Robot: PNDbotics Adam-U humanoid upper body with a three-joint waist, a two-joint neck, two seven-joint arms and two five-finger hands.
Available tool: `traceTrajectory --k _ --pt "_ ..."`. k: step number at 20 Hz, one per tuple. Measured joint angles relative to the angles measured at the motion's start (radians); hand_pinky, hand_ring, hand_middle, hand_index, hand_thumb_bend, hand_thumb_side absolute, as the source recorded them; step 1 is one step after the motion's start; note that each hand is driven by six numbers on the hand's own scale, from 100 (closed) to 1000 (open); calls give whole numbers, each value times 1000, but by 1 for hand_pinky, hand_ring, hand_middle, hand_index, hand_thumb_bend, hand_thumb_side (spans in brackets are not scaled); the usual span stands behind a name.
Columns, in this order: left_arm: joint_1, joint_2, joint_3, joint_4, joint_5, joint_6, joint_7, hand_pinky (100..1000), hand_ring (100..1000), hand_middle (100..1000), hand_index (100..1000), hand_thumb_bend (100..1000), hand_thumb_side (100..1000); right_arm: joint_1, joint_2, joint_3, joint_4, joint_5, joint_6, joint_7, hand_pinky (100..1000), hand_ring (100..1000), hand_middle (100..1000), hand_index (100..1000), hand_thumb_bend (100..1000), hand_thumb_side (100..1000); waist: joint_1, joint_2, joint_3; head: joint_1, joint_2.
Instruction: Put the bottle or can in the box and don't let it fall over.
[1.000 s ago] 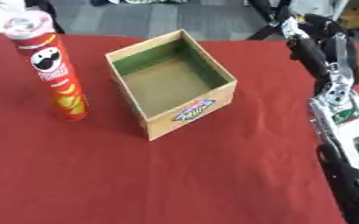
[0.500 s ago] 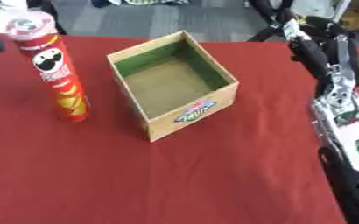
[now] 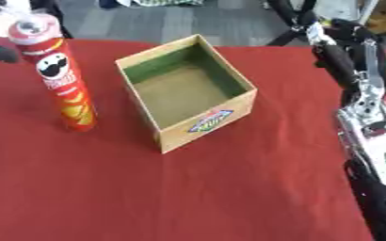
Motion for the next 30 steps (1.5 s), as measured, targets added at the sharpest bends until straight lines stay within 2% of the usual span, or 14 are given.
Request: traceTrajectory --k 6,13,30 --pt "-19 -24 -7 14 -9 0 -5 945 818 842 861 1000 391 0 0 0 0 0 0 0 575 786 897 781 452 478 0 0 0 1 -1" --pt "-28 -74 -17 15 -81 -8 3 962 834 847 862 1000 401 0 1 1 0 0 0 0 575 786 897 781 453 478 -2 0 2 1 -8" --pt "-52 -129 -32 -22 -209 -9 17 978 846 848 858 1000 426 -1 1 6 0 0 3 -2 575 786 895 780 458 477 -3 0 3 10 -9"
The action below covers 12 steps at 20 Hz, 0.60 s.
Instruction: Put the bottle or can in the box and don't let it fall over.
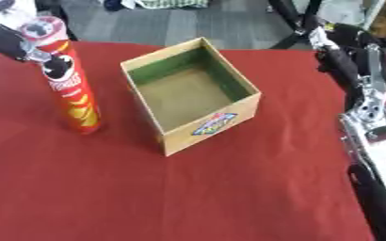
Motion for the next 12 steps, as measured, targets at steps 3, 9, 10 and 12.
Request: traceTrajectory --k 3,9,10,12 --pt "0 -2 0 0 -7 4 -7 975 842 844 853 1000 424 0 0 0 0 0 0 0 575 784 894 779 458 476 0 0 0 1 0" --pt "0 -11 -1 12 -27 6 -10 946 823 831 841 1000 421 0 0 0 0 0 0 -2 574 783 893 779 461 475 -2 0 0 6 -1" --pt "0 -14 -1 14 -30 6 -10 945 822 831 842 1000 420 -1 0 0 0 0 0 -2 574 783 892 779 462 474 -3 1 0 7 -1" --pt "0 -17 -1 18 -35 6 -10 946 822 831 841 1000 420 -3 0 0 0 0 0 -2 574 783 892 779 463 474 -3 1 0 8 -1"
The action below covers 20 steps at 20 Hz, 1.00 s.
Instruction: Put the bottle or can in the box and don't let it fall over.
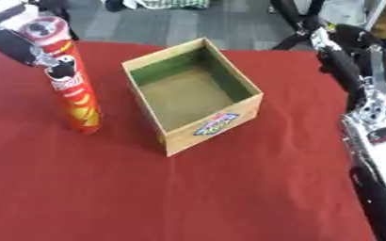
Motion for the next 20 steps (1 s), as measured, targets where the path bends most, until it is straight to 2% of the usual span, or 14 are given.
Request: traceTrajectory --k 6,12,15,20 --pt "0 -5 0 1 -8 0 0 938 813 829 839 1000 415 -2 0 0 0 -1 0 -1 574 782 892 778 464 474 -2 2 0 1 0" --pt "0 -9 -1 7 -15 1 -10 874 777 819 837 1000 400 -5 0 0 0 -1 0 -1 574 782 891 778 465 473 -3 5 -1 2 0" --pt "0 -9 -2 12 -21 2 -21 775 738 823 838 1000 414 -5 0 0 0 -2 -1 -2 574 782 889 778 467 473 -3 7 -1 2 0" --pt "1 -9 -5 19 -37 0 -45 707 676 817 832 973 462 -5 0 0 0 -5 -3 -4 574 781 888 777 466 472 -2 8 -1 2 0"
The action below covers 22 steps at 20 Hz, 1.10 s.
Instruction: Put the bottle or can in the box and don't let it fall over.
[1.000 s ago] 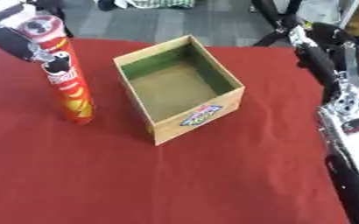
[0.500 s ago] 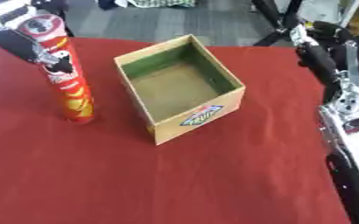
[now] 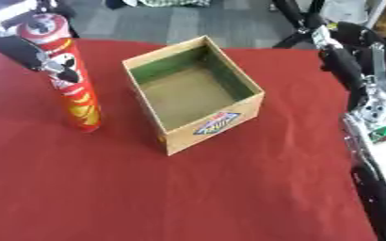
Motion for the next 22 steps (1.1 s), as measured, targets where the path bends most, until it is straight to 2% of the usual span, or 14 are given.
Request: traceTrajectory --k 3,6,10,11,12,13,14,15,16,17,18,19,22 --pt "0 0 0 3 -10 -5 -13 679 637 817 823 930 494 0 0 0 0 -1 -1 -1 574 781 886 777 465 472 1 0 -1 1 -3" --pt "-2 0 1 9 -24 -13 -24 670 640 830 821 925 516 0 0 0 0 -1 -2 -3 574 781 887 777 465 472 2 0 -1 1 -5" --pt "-8 0 2 18 -35 -23 -34 644 608 785 786 819 418 0 0 0 0 -3 -3 -5 575 779 885 776 463 474 3 1 -3 1 -7" --pt "-9 0 4 20 -36 -24 -36 637 598 766 769 761 347 0 0 0 0 -4 -3 -6 575 778 883 776 463 473 3 2 -3 1 -7" --pt "-9 0 6 21 -36 -24 -39 637 598 766 769 761 347 0 0 0 0 -4 -3 -6 575 778 883 776 463 473 4 2 -3 1 -7" --pt "-9 0 7 23 -36 -25 -41 637 584 734 721 694 224 0 0 0 0 -4 -3 -7 575 775 881 775 463 473 4 2 -3 1 -7" --pt "-10 0 7 25 -35 -24 -43 637 582 730 715 690 213 0 0 0 0 -4 -3 -8 575 775 880 775 463 473 5 2 -3 1 -7" --pt "-10 0 7 25 -33 -23 -44 634 571 701 674 654 142 0 0 0 0 -4 -2 -9 575 774 878 774 462 473 6 2 -3 1 -7" --pt "-10 0 8 26 -32 -21 -46 632 568 689 659 637 120 0 0 0 0 -4 -3 -10 575 774 878 774 461 473 7 2 -3 1 -7" --pt "-10 0 8 26 -31 -19 -46 628 553 628 594 581 100 0 0 0 0 -4 -3 -12 576 773 876 773 461 473 7 2 -3 1 -7" --pt "-11 0 9 27 -31 -16 -45 627 547 605 567 562 100 0 0 0 0 -5 -3 -12 576 773 876 773 460 473 7 2 -3 0 -7" --pt "-11 0 10 27 -31 -13 -42 625 527 552 520 503 100 0 0 0 0 -5 -4 -13 576 772 874 773 459 474 7 2 -3 0 -7" --pt "-10 -4 10 28 -28 2 -30 614 485 484 418 390 100 0 0 0 0 -7 -5 -14 576 770 869 773 455 478 7 2 -3 -1 -7"
